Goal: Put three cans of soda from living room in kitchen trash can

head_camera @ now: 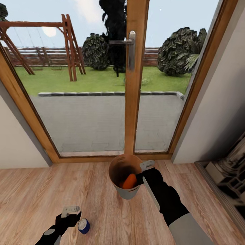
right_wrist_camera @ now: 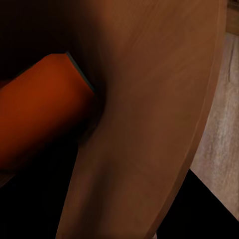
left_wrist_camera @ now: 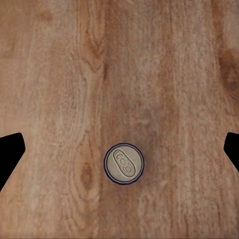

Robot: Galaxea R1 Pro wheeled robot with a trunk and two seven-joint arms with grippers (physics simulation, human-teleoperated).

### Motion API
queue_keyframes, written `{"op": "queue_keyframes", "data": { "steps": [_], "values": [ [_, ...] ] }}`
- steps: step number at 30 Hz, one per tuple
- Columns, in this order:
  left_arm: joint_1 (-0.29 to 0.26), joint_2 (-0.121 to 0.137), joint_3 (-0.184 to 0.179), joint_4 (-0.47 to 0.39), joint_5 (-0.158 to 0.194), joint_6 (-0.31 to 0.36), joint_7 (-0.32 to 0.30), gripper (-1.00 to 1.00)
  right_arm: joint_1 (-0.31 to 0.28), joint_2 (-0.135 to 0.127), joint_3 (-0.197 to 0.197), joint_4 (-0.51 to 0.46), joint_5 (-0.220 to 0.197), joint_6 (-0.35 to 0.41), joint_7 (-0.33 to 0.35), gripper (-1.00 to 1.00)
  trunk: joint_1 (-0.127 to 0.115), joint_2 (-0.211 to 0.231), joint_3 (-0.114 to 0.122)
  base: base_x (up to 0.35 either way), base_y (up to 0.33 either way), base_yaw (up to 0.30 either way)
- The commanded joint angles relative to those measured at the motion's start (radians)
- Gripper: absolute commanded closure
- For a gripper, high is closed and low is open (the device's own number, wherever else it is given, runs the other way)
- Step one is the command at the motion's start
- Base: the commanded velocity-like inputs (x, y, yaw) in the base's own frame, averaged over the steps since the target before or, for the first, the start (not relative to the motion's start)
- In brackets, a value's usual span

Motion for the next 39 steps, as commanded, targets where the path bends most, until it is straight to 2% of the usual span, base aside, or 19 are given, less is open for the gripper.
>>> {"op": "queue_keyframes", "data": {
  "steps": [1,31,39],
  "values": [
    [0.0,0.0,0.0,0.0,0.0,0.0,0.0,-1.0,0.0,0.0,0.0,-0.001,-0.005,-0.001,0.002,1.0,0.0,0.0,0.0,0.053,0.0,0.0],
    [-0.001,0.0,0.0,0.0,0.0,0.0,0.0,-1.0,0.0,0.0,0.0,-0.001,-0.005,-0.001,0.002,1.0,0.0,0.0,-0.001,0.092,0.0,0.0],
    [0.0,0.0,0.0,0.001,0.0,0.0,0.0,-1.0,0.0,0.0,0.0,-0.001,-0.005,-0.002,0.002,1.0,0.031,-0.056,-0.026,0.002,0.0,0.0]
  ]
}}
